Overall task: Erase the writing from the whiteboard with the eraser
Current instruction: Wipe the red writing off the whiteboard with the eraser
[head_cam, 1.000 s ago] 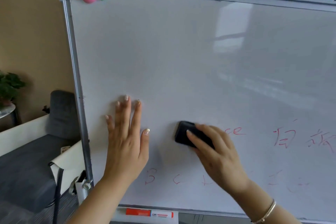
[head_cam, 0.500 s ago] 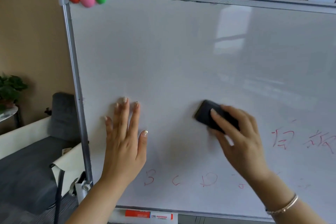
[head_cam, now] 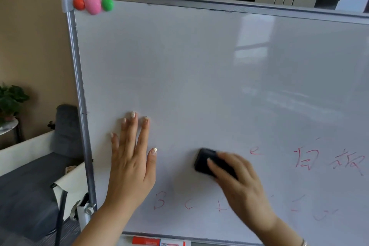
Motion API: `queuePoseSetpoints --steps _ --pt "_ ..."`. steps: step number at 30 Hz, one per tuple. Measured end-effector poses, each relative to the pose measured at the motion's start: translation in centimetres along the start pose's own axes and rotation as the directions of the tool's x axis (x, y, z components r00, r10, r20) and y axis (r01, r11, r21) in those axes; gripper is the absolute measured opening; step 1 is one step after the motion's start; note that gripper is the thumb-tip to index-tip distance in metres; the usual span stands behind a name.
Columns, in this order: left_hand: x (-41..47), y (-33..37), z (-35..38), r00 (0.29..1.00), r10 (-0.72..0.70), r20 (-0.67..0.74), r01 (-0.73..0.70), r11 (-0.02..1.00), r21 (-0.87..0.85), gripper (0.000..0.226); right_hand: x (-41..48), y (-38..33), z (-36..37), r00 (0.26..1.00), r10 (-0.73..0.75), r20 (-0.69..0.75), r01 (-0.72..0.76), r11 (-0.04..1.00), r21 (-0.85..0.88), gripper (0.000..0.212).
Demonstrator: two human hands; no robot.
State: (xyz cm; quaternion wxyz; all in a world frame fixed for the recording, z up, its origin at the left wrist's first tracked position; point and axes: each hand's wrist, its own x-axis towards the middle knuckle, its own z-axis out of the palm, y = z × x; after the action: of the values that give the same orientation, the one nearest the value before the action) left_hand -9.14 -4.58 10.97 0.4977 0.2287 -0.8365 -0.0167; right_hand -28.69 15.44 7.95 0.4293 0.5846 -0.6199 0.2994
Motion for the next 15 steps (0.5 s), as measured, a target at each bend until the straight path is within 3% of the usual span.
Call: queuePoseSetpoints --steps 3,7,10,13,15 --pt "0.0 0.1 0.1 1.000 -0.001 -0.006 0.001 1.000 0.006 0.064 -2.5 -0.1 1.1 0.989 -0.074 0.130 0.077 0.997 -0.018 0.071" --pt "0.0 0.2 0.0 1.000 -0.004 -0.010 0.005 1.000 0.014 0.064 -2.6 0.2 0.6 0.980 -0.106 0.171 0.114 0.993 -0.036 0.074" --pt "0.0 0.3 0.0 1.000 -0.012 -0.010 0.012 1.000 0.007 0.063 -1.2 1.4 -1.1 0.993 -0.082 0.081 0.085 0.995 -0.043 0.063" --pt "0.2 0.5 -0.1 1.000 -0.027 -0.003 0.027 1.000 0.003 0.063 1.4 3.2 -3.8 0.996 0.035 -0.087 -0.041 0.997 -0.066 0.040" --pt "0.2 0.7 -0.1 0.999 -0.033 0.003 0.033 0.999 0.006 0.064 2.9 4.6 -5.5 0.976 0.126 -0.179 -0.142 0.987 -0.077 0.039"
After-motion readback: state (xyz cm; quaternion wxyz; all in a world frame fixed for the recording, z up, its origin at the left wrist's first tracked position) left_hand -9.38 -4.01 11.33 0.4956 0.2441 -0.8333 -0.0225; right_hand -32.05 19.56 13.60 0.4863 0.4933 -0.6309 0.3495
